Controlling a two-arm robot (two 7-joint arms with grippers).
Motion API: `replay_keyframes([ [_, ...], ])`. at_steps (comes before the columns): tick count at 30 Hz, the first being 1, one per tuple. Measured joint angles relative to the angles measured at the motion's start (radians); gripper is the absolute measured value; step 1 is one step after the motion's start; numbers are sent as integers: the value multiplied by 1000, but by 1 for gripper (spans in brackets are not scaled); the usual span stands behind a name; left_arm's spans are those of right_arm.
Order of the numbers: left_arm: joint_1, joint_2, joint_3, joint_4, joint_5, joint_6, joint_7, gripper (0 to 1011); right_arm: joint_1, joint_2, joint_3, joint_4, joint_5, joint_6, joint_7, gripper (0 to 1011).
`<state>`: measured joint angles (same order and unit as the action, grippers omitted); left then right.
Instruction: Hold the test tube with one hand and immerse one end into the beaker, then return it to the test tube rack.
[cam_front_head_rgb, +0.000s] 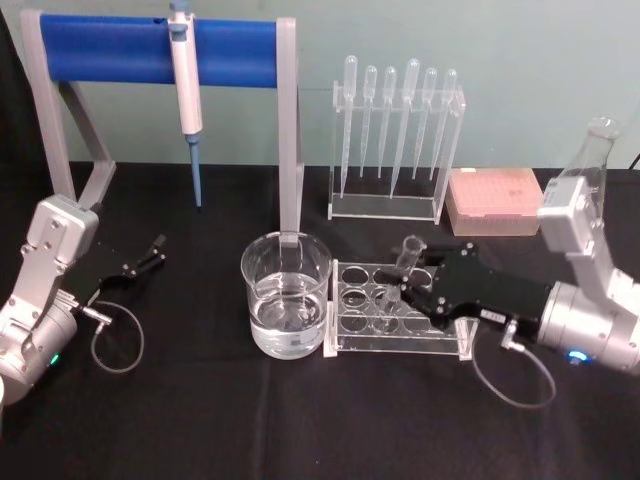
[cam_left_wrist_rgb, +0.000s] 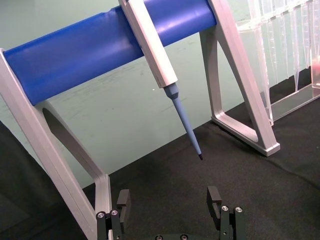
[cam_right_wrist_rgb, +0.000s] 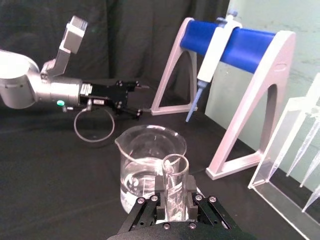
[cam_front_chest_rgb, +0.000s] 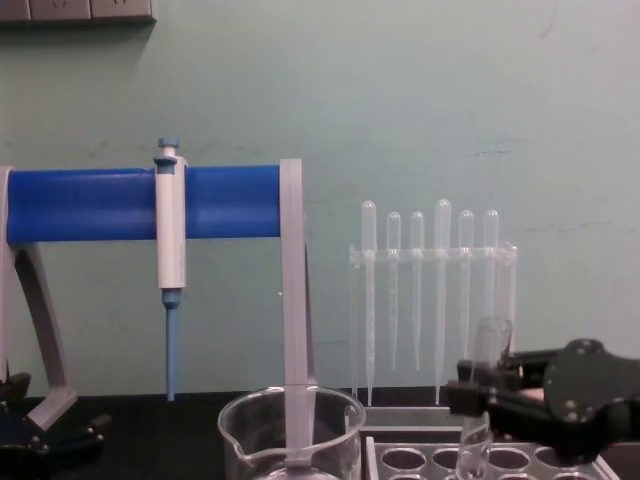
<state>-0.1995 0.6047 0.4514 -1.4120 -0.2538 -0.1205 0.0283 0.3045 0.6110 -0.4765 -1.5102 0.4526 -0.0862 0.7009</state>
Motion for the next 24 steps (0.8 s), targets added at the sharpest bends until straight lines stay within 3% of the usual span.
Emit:
replay_keyframes([
  [11, 0, 0, 0, 0, 0, 0, 0, 1000, 67, 25, 6, -27, 96, 118, 52, 234],
  [24, 0, 0, 0, 0, 0, 0, 0, 1000, 185, 78, -24, -103, 99, 242, 55, 234],
])
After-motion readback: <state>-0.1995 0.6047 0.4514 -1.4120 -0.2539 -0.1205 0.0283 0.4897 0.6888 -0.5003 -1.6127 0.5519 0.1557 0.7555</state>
